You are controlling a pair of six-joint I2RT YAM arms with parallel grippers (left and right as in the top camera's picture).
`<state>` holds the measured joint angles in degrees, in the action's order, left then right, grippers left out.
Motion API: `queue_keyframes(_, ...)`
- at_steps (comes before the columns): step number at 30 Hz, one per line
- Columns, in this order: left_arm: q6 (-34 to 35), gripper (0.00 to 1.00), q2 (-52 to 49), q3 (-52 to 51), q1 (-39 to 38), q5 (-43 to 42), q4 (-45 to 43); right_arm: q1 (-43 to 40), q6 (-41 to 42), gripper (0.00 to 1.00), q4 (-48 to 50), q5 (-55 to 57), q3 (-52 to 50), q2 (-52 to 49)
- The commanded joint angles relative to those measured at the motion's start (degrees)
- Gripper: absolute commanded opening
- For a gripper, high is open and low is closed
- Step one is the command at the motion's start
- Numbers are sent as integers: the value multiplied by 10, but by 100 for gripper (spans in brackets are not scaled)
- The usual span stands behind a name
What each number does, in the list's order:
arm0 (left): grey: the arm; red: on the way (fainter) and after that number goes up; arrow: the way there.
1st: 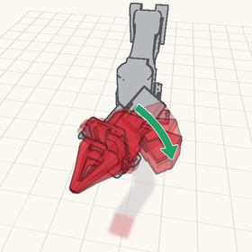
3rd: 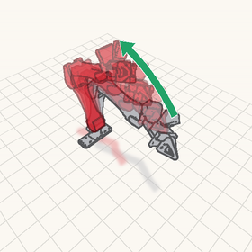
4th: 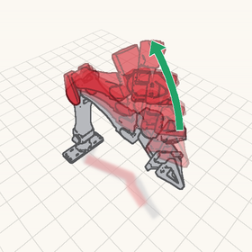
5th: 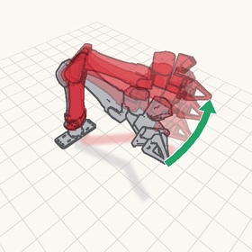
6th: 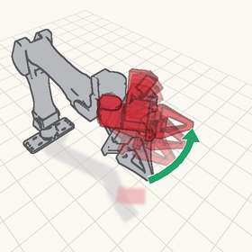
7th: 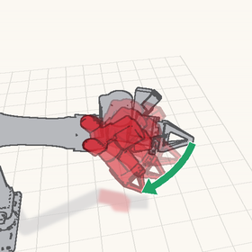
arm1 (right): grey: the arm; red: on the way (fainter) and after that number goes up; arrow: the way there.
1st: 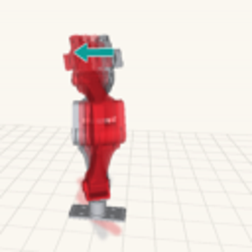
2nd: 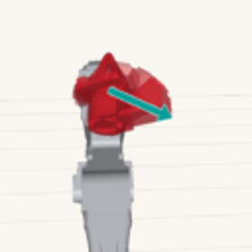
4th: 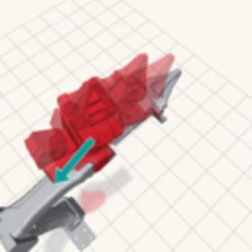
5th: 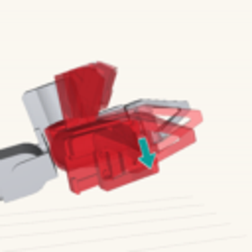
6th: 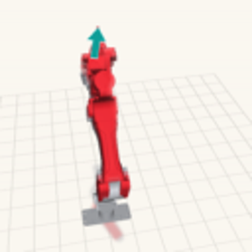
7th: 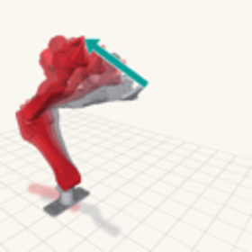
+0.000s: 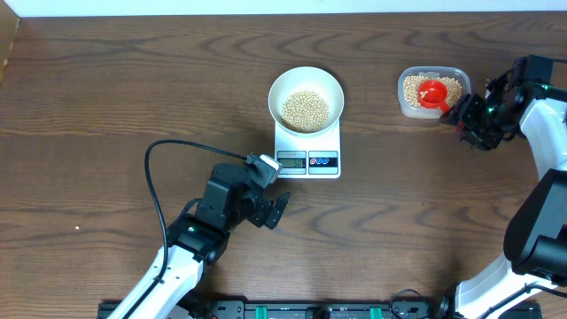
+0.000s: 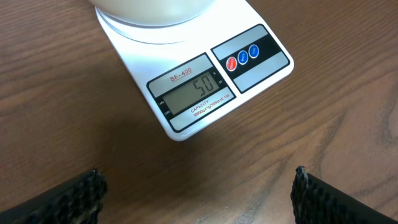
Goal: Scoop item into bowl and weigh 50g on scale
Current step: 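Open the right gripper to release the scoop in the tub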
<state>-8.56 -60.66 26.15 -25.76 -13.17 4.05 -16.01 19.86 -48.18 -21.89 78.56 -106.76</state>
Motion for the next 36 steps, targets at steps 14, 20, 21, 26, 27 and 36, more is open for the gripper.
queue_keyframes(14, 7, 97, -3, 1, 1, 8, 0, -3, -98, 77, -27, 1, -1, 18)
queue_keyframes(20, 7, 97, -3, 1, 1, 8, 0, -12, -145, 78, -38, 1, 6, 59)
queue_keyframes(21, 7, 97, -3, 1, 1, 8, 0, -12, -156, 79, -38, 1, 7, 70)
queue_keyframes(26, 7, 97, -3, 1, 1, 8, 0, -12, -200, 85, -38, 1, 10, 148)
queue_keyframes(27, 7, 97, -3, 1, 1, 8, 0, -12, -200, 86, -38, 1, 10, 167)
queue_keyframes(36, 7, 97, -3, 1, 1, 8, 0, -12, -199, 99, -36, 7, 10, 305)
